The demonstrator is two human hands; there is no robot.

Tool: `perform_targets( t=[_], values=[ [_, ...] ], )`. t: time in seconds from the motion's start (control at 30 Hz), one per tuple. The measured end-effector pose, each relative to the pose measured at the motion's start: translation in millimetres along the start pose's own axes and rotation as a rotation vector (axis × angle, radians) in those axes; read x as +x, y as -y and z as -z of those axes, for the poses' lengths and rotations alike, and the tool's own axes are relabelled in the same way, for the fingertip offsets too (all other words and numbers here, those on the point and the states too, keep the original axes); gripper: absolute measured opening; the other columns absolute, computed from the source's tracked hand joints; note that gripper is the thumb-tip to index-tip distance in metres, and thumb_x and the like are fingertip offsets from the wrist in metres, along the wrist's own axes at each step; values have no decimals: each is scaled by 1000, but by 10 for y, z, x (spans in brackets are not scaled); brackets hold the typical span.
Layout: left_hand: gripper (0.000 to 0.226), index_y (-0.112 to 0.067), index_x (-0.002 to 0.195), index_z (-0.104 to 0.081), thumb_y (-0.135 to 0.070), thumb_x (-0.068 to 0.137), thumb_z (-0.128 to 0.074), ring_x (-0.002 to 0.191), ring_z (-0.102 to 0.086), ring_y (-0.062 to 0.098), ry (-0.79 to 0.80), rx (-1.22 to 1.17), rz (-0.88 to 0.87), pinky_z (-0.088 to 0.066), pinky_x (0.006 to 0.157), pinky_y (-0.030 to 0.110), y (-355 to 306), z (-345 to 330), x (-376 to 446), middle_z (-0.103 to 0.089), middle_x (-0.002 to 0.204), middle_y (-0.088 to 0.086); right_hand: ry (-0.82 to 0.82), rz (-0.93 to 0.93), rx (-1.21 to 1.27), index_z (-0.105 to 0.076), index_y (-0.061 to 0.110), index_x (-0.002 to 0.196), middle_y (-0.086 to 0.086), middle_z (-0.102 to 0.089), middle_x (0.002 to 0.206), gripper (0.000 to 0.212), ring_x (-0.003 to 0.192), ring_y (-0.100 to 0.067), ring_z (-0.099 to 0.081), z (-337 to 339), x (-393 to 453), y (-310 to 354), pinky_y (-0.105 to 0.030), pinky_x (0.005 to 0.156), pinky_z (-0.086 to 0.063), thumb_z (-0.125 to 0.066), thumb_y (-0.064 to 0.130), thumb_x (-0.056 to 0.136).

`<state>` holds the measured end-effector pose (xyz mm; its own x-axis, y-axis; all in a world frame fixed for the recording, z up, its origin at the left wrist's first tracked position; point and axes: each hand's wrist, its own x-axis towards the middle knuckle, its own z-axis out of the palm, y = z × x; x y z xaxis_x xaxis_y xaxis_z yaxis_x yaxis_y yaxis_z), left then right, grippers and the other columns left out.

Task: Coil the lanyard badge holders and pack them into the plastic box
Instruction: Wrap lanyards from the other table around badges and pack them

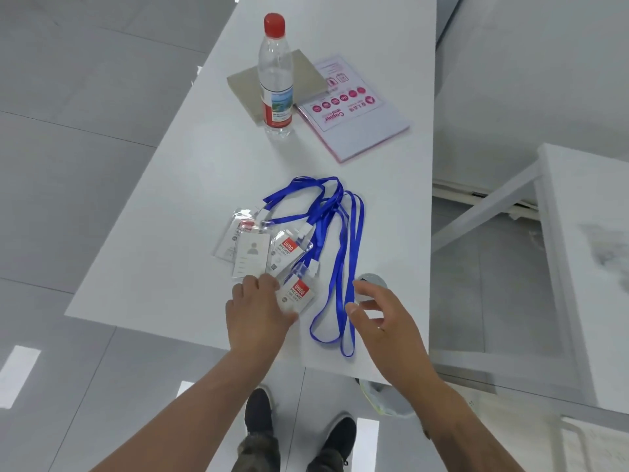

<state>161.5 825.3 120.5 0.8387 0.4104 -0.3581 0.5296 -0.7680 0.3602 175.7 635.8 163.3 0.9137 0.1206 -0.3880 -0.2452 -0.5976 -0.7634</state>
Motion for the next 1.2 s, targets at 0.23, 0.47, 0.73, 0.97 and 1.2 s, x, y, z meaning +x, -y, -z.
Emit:
perform_targets(
  t=[0.23,0.47,0.73,0.97,1.2],
  values=[
    [8,-30,91,-68,-23,86,-71,92,-66,10,257,-468,-126,-56,74,24,-222,561,95,-67,93,-16,63,107,-86,-56,41,128,17,-56,121,44,108,-7,-56,215,312,143,-19,88,-44,-49,11,96],
    [25,-16,111,-73,-6,89,-64,96,-73,19,620,-1034,3,-60,84,38,-646,1170,292,-77,103,4,150,232,-120,-46,46,134,28,-39,137,55,127,2,-35,445,647,358,-15,102,-38,-70,23,89],
    [27,-10,120,-67,-12,94,-59,101,-72,25,699,-1429,77,-59,86,35,-867,1176,447,-73,114,12,225,108,295,-69,32,108,16,-73,103,20,101,0,-64,352,562,546,-25,96,-47,-52,23,100],
    [22,-28,96,-77,-15,91,-60,81,-70,12,65,-579,-405,-58,80,35,-1067,1036,406,-75,90,-7,250,213,-164,-61,24,87,4,-60,70,23,62,-15,-55,417,476,946,-38,68,-50,-47,39,99],
    [17,-24,104,-74,-19,96,-60,92,-73,13,620,-636,-250,-60,85,36,-912,1406,512,-76,98,-8,118,249,-129,-69,29,86,10,-63,69,12,59,0,-51,935,868,1098,-10,55,-39,-61,28,95]
  ],
)
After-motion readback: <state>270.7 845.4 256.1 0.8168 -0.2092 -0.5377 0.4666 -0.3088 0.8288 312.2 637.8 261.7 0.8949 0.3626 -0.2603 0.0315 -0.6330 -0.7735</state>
